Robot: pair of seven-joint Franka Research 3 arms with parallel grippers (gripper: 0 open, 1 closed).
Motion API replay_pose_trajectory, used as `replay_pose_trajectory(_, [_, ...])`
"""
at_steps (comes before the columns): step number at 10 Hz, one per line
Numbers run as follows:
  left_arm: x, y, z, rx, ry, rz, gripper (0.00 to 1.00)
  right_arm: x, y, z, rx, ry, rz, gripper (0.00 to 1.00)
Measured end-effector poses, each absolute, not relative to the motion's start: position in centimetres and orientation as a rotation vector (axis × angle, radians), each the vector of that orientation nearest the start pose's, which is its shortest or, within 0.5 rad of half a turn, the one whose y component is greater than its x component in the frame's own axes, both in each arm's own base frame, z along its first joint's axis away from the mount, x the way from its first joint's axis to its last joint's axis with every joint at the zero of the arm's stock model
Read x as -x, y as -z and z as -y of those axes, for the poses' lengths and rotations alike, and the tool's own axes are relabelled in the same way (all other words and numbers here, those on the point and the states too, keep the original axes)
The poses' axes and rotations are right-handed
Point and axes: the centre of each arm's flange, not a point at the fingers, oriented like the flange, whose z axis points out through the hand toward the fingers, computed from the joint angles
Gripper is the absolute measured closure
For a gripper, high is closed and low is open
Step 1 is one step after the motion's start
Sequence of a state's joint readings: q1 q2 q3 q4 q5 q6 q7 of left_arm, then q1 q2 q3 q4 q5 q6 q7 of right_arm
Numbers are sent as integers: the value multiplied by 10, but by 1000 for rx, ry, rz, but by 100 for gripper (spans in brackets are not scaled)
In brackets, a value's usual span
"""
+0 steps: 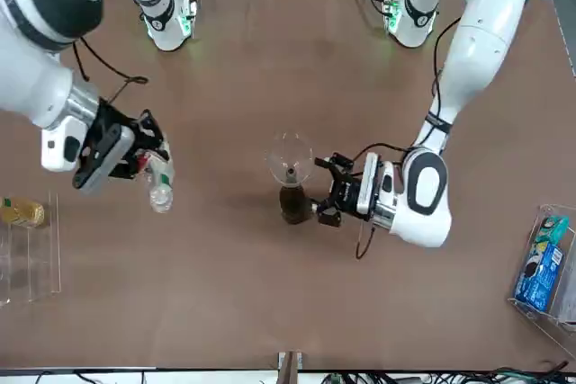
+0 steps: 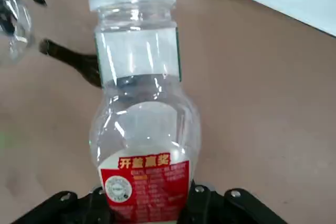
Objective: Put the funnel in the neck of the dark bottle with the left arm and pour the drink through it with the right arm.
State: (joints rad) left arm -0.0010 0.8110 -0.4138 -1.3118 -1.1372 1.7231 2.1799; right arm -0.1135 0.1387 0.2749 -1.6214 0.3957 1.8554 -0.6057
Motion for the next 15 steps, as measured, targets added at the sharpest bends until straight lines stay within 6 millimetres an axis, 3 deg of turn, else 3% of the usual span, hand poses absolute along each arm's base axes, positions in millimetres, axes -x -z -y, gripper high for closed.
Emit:
replay_pose_trajectory(2, [-674,-367,258,-1066,-832,1682,0,-592,-534,-64,2487,321,1011,59])
replay_pose_trajectory(5, [-679,-430,180,-1501,-537,1696,0,-577,-488,20,2312,466,1164,59])
replay_pose_trajectory(7, [-675,-466,142,-1741,-410,1740,0,-568,-463,45,2195,577,1250,59])
replay_pose_trajectory(9, [-661,-501,118,-2012,-223,1710,0,-559,-434,67,2072,707,1347,59])
replay_pose_trajectory(12, [-634,-550,109,-2512,14,1237,0,-550,-354,98,1887,883,1453,59])
replay_pose_trajectory(15, [-606,-599,101,-2775,91,717,0,-534,-255,112,1701,980,1464,59])
